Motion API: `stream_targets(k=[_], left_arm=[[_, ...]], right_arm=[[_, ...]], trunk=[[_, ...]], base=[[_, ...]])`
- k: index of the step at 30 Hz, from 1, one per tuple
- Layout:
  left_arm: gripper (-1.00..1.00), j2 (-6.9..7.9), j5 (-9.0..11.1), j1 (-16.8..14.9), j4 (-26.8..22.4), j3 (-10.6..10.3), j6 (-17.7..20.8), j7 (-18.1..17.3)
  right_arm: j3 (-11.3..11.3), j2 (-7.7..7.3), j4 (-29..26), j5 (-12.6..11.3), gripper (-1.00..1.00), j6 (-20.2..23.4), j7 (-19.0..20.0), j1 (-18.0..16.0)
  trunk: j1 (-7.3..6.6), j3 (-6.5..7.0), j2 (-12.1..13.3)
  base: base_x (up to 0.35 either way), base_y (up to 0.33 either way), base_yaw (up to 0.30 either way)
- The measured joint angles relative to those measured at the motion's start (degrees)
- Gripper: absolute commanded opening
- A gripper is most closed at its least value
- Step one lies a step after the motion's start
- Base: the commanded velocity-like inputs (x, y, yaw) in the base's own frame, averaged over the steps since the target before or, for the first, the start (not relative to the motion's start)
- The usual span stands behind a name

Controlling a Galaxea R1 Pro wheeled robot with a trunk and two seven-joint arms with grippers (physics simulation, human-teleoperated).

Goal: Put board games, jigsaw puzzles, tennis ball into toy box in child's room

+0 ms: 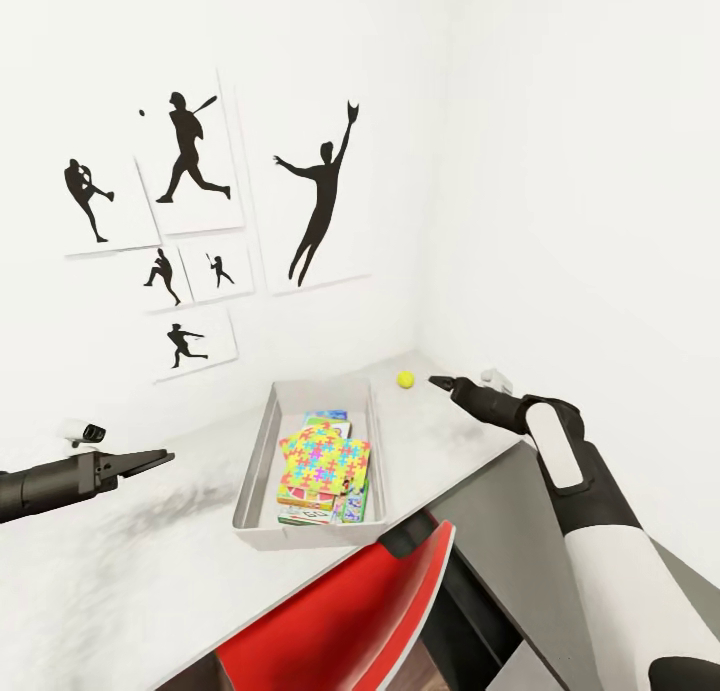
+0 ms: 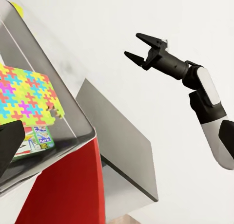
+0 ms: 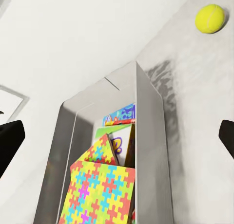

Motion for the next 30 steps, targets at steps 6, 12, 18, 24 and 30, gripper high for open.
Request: stream_targets(k=[6,12,18,24,30], left_arm=[[1.00,-0.02,0.12,0.02,0.01,-0.02,0.00,0.00],[1.00,0.05,0.30,0.02,-0.32,0.05,0.05,-0.19],[1.00,0.11,-0.10,0.10,-1.09,0.11,0.43,-0.12],[1.00,0.15,-0.16,0.03,-1.29,-0.05,0.50,-0.09],[1.00,0.25,-0.61,0.00,-1.31,-0.39,0.51,0.22]], right_arm=[[0.42,0.09,-0.11,0.65,1.00,-0.03,-0.25,-0.03],[0.63,-0.02,-3.01,0.74,1.00,0.12,-0.33,-0.05],[0.59,-0.07,-5.66,1.06,1.00,2.55,-1.73,-0.05],[0.61,-0.09,-8.39,1.20,1.00,3.84,-3.18,-0.05],[0.61,-0.14,-9.12,1.27,1.00,4.75,-3.58,-0.05]], trunk=[[0.00,0.10,-0.01],[-0.01,0.43,-0.02],[0.00,0.88,-0.01],[-0.01,1.38,0.00],[0.00,1.88,0.00]], base=[[0.000,-0.097,0.098],[0.000,-0.179,0.223],[0.000,-0.018,0.186],[0.000,-0.002,0.162],[0.000,0.000,0.157]])
